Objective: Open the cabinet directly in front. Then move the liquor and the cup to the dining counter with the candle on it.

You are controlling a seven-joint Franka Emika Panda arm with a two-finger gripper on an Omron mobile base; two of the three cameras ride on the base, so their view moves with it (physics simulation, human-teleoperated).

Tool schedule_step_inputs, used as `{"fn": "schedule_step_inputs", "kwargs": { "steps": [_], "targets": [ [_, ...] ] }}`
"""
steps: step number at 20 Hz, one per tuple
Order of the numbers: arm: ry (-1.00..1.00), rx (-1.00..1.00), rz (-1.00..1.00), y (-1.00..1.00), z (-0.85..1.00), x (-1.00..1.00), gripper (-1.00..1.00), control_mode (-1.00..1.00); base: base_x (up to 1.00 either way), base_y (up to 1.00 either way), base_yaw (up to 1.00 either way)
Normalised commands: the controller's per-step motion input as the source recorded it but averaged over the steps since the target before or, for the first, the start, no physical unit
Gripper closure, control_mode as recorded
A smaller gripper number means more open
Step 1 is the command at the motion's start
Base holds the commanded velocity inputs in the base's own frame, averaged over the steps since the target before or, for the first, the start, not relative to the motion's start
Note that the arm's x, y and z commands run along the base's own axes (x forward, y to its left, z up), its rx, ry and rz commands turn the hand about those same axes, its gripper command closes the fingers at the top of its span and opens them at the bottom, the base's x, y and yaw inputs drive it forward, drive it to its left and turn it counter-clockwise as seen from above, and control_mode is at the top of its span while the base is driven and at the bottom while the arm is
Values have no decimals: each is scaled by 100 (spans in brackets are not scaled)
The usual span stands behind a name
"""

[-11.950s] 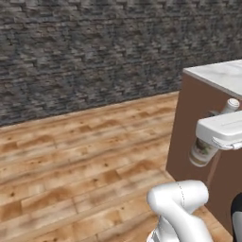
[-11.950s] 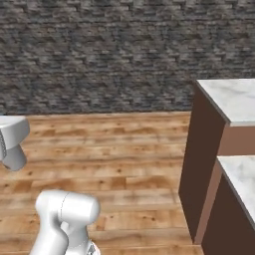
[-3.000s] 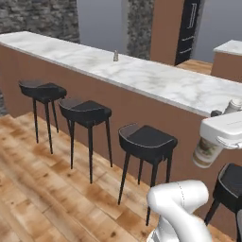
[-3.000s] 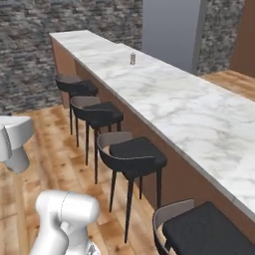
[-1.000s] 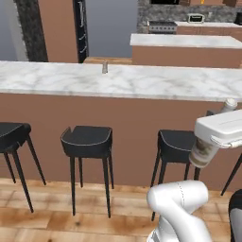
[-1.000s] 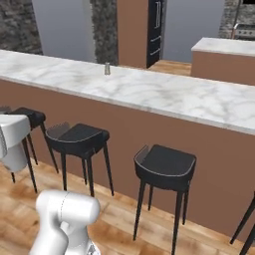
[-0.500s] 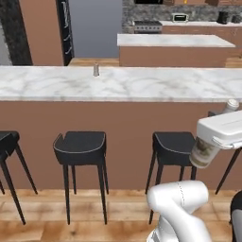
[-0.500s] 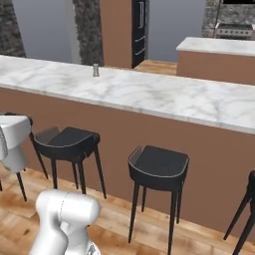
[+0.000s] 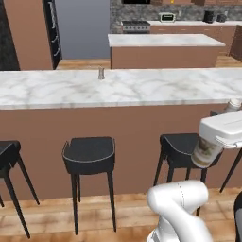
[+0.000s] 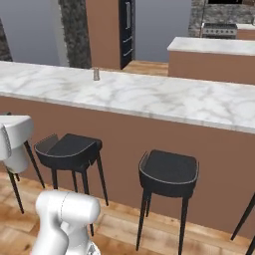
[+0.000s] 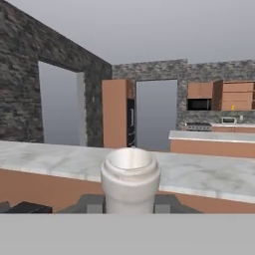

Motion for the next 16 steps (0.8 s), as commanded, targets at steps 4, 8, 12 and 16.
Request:
{"fn": "schedule_step_inputs", "kwargs": {
  "steps": [4,8,12,16],
  "targets": [
    [0,0,0,0,0,0,100,100,37,67,-19],
    [0,0,0,0,0,0,100,100,53,28,-18],
    [0,0,0,0,0,0,100,100,61,3,-18],
    [0,0,0,0,0,0,100,100,66,0,-17]
  ]
}}
